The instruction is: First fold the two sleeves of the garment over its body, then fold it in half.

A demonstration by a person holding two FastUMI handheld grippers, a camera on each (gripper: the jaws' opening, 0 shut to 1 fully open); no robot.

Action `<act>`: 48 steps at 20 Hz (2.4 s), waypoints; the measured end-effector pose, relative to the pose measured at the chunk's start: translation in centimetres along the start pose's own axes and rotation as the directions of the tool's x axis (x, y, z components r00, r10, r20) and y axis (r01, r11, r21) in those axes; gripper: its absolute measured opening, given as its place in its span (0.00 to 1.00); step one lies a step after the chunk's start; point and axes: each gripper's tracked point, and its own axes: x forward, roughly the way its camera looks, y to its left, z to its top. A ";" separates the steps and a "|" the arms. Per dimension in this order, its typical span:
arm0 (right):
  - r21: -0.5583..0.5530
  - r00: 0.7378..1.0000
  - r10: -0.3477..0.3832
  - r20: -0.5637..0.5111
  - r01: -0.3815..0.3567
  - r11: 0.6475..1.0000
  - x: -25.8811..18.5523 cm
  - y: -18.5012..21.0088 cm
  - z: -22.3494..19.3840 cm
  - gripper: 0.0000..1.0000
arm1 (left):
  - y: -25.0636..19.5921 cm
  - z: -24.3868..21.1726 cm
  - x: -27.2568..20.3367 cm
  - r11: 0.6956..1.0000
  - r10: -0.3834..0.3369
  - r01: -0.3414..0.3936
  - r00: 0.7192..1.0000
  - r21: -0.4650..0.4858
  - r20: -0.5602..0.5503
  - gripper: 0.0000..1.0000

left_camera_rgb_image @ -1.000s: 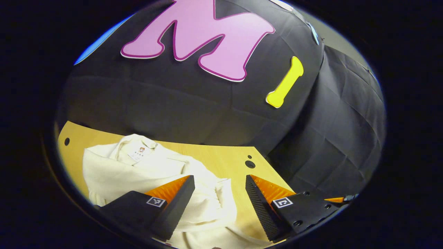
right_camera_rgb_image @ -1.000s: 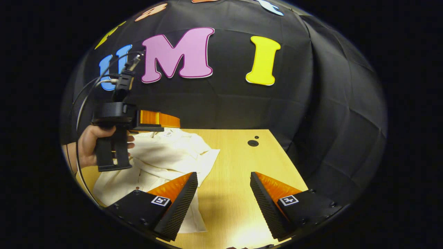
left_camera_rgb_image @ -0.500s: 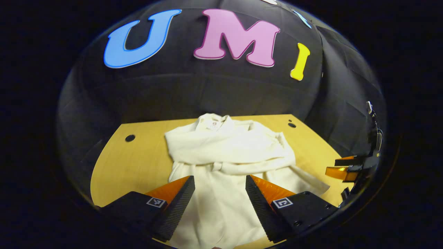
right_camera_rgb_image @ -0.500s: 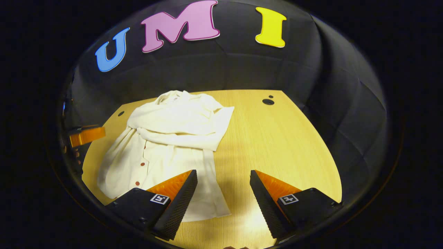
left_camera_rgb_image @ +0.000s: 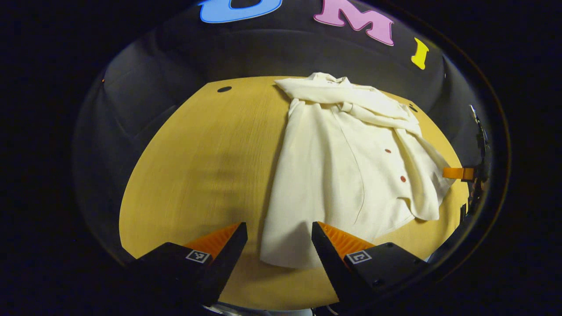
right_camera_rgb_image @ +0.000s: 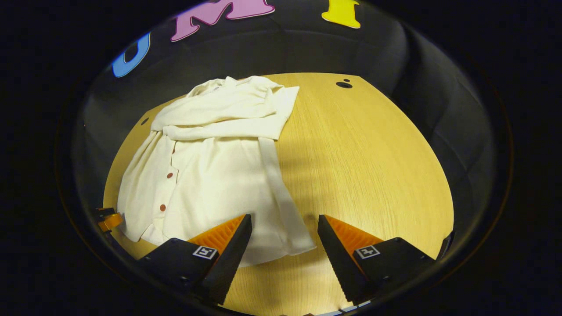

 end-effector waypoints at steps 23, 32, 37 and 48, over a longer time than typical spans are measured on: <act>0.003 0.994 0.084 0.067 -0.084 0.996 -4.4 7.3 9.3 0.07 | -5.4 14.8 -5.5 0.977 -0.212 0.214 0.972 -0.009 0.100 0.06; 0.088 0.948 0.105 0.302 -0.137 0.987 -2.4 11.9 27.9 0.07 | -7.1 33.8 -1.9 0.968 -0.252 0.238 0.914 0.083 0.316 0.06; 0.064 0.931 0.073 0.356 -0.102 0.993 2.7 12.6 35.3 0.07 | -6.3 43.4 4.0 0.974 -0.224 0.194 0.866 0.113 0.447 0.06; -0.096 0.934 -0.014 0.358 0.052 0.994 14.0 9.2 37.9 0.43 | -3.0 47.0 14.6 0.997 -0.069 0.083 0.842 -0.001 0.535 0.86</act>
